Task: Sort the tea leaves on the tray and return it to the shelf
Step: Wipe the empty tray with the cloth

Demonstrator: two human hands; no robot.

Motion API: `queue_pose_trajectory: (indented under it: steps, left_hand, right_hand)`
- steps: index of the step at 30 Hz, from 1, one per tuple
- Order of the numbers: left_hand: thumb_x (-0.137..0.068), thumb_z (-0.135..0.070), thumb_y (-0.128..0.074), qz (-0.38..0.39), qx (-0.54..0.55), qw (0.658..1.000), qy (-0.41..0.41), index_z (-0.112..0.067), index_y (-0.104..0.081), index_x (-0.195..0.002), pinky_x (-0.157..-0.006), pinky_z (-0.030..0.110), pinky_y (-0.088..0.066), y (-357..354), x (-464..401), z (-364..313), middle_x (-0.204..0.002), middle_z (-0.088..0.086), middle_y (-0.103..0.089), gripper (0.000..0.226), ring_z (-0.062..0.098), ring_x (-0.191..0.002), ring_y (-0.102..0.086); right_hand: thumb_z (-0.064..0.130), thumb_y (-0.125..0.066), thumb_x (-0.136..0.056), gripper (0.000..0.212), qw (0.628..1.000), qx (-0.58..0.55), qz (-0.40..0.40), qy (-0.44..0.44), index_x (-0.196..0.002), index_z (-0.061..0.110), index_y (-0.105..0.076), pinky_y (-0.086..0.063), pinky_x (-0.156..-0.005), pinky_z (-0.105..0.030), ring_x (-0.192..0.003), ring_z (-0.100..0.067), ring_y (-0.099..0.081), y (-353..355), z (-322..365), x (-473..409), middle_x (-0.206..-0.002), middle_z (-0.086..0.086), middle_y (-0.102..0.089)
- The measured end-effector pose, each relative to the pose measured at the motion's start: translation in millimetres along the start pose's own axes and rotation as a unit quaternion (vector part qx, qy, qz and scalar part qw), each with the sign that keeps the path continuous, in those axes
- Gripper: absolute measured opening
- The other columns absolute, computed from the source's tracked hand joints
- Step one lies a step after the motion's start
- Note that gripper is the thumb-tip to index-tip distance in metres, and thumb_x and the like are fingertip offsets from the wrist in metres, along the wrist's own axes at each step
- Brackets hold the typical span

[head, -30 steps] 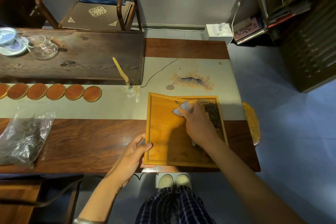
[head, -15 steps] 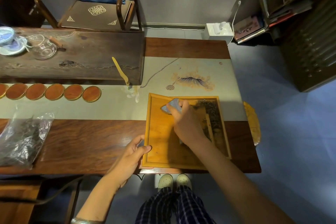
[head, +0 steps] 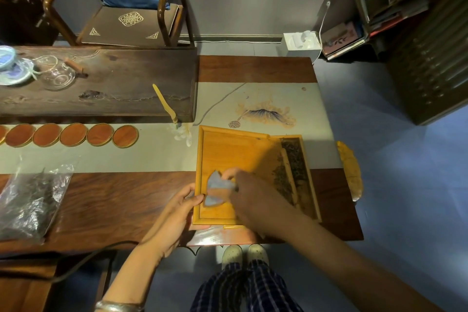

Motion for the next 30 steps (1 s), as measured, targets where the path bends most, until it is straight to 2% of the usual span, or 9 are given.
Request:
queue_pose_trajectory:
  steps: [3,7,9,11,14,17,20,25,30]
  left_hand:
    - [-0.091,-0.03,-0.059,-0.004,0.003,1.0,0.0,-0.024,-0.067,-0.119,-0.08,0.028,-0.057,1.9,-0.7,0.2,-0.119,0.012,-0.071,0.03,0.029,-0.108,-0.069]
    - [-0.088,-0.029,-0.057,-0.021,0.026,0.999,0.018,-0.018,-0.064,-0.122,-0.079,0.03,-0.059,6.4,0.4,3.5,-0.12,0.013,-0.071,0.036,0.031,-0.107,-0.069]
    - [-0.088,-0.028,-0.056,-0.033,0.035,0.998,0.027,-0.015,-0.063,-0.123,-0.075,0.028,-0.059,8.4,1.1,3.3,-0.119,0.013,-0.071,0.038,0.029,-0.105,-0.069]
    - [-0.09,-0.026,-0.054,-0.046,0.037,0.998,0.036,-0.015,-0.062,-0.124,-0.069,0.029,-0.06,10.5,2.1,2.9,-0.115,0.011,-0.073,0.037,0.028,-0.101,-0.071]
    - [-0.095,-0.017,-0.05,-0.059,0.033,0.997,0.041,-0.011,-0.061,-0.121,-0.063,0.029,-0.06,12.4,2.9,1.9,-0.11,0.013,-0.074,0.028,0.023,-0.088,-0.074]
    - [-0.099,-0.012,-0.047,-0.064,0.027,0.997,0.044,-0.008,-0.06,-0.121,-0.06,0.027,-0.06,11.0,3.4,0.5,-0.102,0.008,-0.077,0.026,0.02,-0.083,-0.075]
    - [-0.1,-0.011,-0.045,-0.066,-0.01,0.997,0.034,-0.01,-0.06,-0.12,-0.058,0.022,-0.058,7.4,1.8,-3.0,-0.096,0.002,-0.078,0.025,0.014,-0.08,-0.075]
    - [-0.1,-0.004,-0.041,-0.082,-0.02,0.996,0.027,-0.008,-0.059,-0.118,-0.057,0.019,-0.057,2.1,-7.1,-3.0,-0.1,0.007,-0.072,0.026,0.008,-0.074,-0.073]
    - [-0.1,0.0,-0.041,-0.083,-0.04,0.995,0.027,-0.011,-0.065,-0.104,-0.049,0.02,-0.054,4.5,-8.6,4.2,-0.075,-0.003,-0.075,0.027,0.007,-0.06,-0.068]
  right_hand:
    - [0.005,-0.055,-0.089,0.054,0.996,0.057,0.035,0.054,-0.139,0.018,-0.044,-0.049,-0.066,-0.037,-0.098,-0.031,-0.053,-3.1,16.0,4.9,-0.129,-0.022,-0.049]
    - [0.0,-0.064,-0.08,0.057,0.996,0.032,0.04,0.072,-0.133,0.018,-0.052,-0.053,-0.062,-0.036,-0.094,-0.032,-0.058,-4.5,9.7,15.9,-0.122,-0.02,-0.054]
    - [0.009,-0.059,-0.086,0.044,0.998,-0.003,0.04,0.043,-0.129,0.021,-0.052,-0.055,-0.07,-0.04,-0.099,-0.029,-0.056,-3.9,0.3,24.7,-0.123,-0.014,-0.054]
    - [0.019,-0.059,-0.09,0.036,0.999,0.002,0.049,0.023,-0.125,0.024,-0.052,-0.054,-0.078,-0.039,-0.107,-0.027,-0.054,-2.6,-12.4,37.4,-0.128,-0.011,-0.052]
    - [0.012,-0.062,-0.086,0.044,0.997,0.037,0.064,0.005,-0.129,0.02,-0.055,-0.054,-0.074,-0.039,-0.108,-0.034,-0.056,0.3,-34.9,55.9,-0.133,-0.021,-0.049]
    - [0.008,-0.054,-0.088,0.047,0.997,0.03,0.04,-0.054,-0.133,0.022,-0.052,-0.05,-0.076,-0.036,-0.108,-0.035,-0.053,6.4,-52.7,69.1,-0.137,-0.019,-0.042]
    - [0.0,-0.058,-0.082,0.051,0.996,0.014,0.019,-0.081,-0.128,0.018,-0.058,-0.044,-0.064,-0.027,-0.093,-0.031,-0.057,12.2,-55.2,84.3,-0.127,-0.02,-0.049]
    - [-0.005,-0.065,-0.073,0.052,0.996,-0.005,0.026,-0.087,-0.121,0.015,-0.063,-0.053,-0.057,-0.031,-0.089,-0.031,-0.06,8.4,-45.6,109.4,-0.12,-0.022,-0.055]
    - [-0.001,-0.062,-0.078,0.046,0.993,-0.004,0.023,-0.113,-0.121,0.016,-0.064,-0.055,-0.059,-0.039,-0.089,-0.032,-0.059,1.9,-55.3,115.8,-0.124,-0.021,-0.053]
Point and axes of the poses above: each hand's wrist, its own x-axis away from the middle knuckle, its own y-axis out of the back of the hand, z = x × y, the point moved 3 cm from there along -x, towards the middle knuckle
